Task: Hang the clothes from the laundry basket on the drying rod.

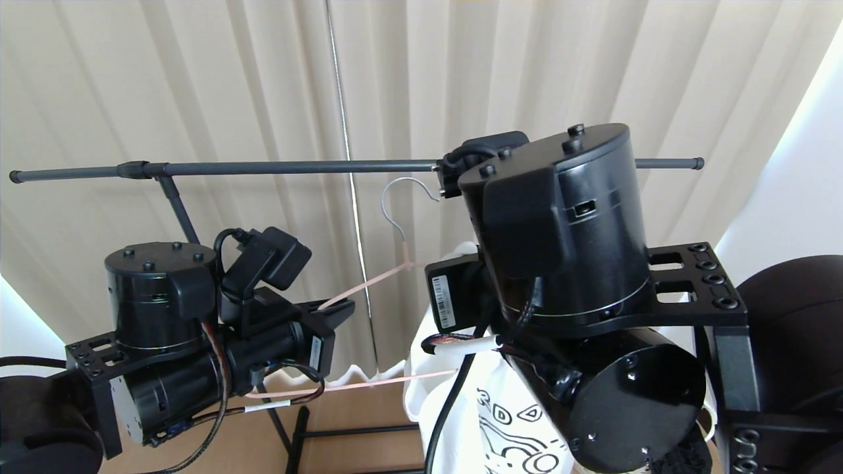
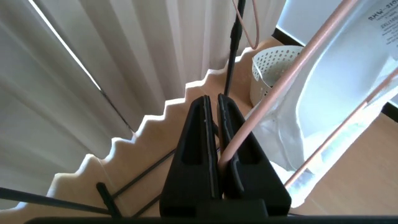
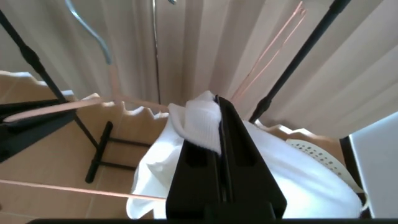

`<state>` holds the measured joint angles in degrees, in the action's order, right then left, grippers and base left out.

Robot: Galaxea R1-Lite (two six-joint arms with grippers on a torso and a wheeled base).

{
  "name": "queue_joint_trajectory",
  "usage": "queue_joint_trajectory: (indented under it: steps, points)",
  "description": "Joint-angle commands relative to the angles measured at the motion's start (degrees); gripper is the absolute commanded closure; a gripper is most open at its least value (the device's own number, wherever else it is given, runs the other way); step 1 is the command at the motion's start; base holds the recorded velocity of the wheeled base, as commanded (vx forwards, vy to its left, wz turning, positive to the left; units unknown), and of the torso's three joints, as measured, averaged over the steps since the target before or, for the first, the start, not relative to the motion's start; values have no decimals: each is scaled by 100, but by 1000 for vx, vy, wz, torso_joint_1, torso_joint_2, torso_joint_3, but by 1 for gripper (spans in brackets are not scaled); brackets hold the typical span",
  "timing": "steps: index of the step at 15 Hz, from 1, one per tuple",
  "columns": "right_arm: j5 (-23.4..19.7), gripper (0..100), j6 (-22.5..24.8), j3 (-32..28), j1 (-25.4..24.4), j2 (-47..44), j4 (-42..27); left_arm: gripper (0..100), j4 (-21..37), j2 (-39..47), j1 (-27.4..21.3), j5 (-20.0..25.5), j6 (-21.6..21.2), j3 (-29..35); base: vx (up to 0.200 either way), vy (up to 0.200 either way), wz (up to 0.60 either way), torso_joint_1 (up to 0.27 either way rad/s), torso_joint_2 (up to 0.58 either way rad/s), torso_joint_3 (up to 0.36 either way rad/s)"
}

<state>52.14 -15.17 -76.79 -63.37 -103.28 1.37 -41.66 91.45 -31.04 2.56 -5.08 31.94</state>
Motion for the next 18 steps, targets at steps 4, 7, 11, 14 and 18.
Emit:
queue_joint_trajectory:
  steps: [4, 7, 11, 14, 18]
  points:
    - [-11, 100, -127, -451, -317, -289, 4, 100, -36, 101, -8, -1, -1, -30, 0, 0, 0, 0, 0, 0]
    - [-37, 100, -215, -609, -422, -386, 4, 100, -44, 74, -8, -1, -1, -39, 0, 0, 0, 0, 0, 0]
    - [-20, 100, -320, -583, -396, -333, -5, 100, -273, -57, -8, -1, -1, -135, 0, 0, 0, 0, 0, 0]
    - [-11, 0, -338, -583, -194, -193, -5, 100, -291, -216, 1, 8, 7, -241, 0, 0, 0, 0, 0, 0]
    - [-11, 0, -391, -548, 0, -78, -5, 100, -291, -339, 1, 16, 16, -258, 0, 0, 0, 0, 0, 0]
